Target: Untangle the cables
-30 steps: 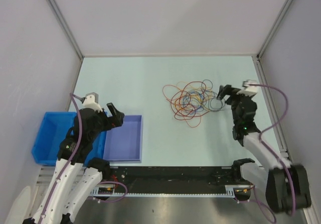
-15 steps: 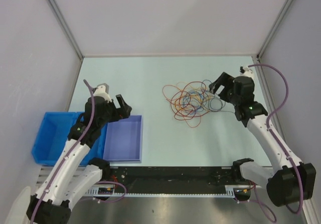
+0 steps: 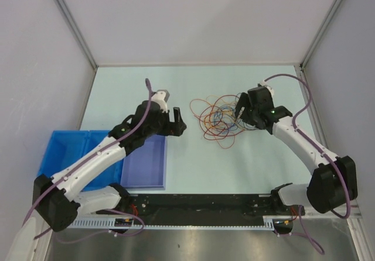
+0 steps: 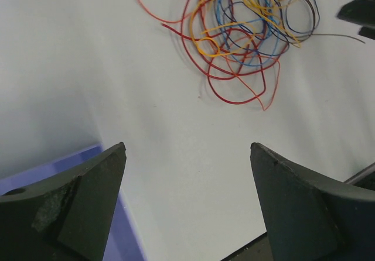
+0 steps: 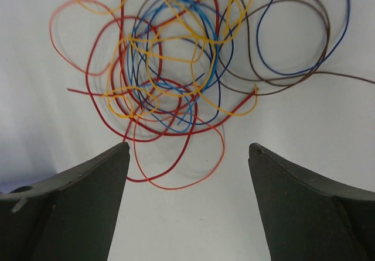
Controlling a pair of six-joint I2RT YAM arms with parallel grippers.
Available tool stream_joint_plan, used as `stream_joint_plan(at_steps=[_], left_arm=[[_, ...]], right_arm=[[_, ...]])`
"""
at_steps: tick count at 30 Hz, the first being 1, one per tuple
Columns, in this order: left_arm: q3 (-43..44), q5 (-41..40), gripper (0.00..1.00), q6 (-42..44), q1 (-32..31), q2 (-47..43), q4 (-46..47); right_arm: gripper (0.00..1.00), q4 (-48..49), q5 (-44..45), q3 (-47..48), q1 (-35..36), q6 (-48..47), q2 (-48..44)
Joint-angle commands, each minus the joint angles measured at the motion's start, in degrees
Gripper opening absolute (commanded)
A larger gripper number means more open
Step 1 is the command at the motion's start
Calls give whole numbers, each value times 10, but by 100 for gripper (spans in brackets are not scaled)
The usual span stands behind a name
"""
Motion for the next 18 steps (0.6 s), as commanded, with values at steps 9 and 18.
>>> stream_joint_plan(at_steps=[9, 18], left_arm=[[84, -29, 89, 5, -99, 110, 51], [83, -31, 89, 10, -110, 123, 46]], right_arm=[[79, -45, 11, 24, 20, -6, 84], [66, -9, -16, 24, 3, -69, 162]])
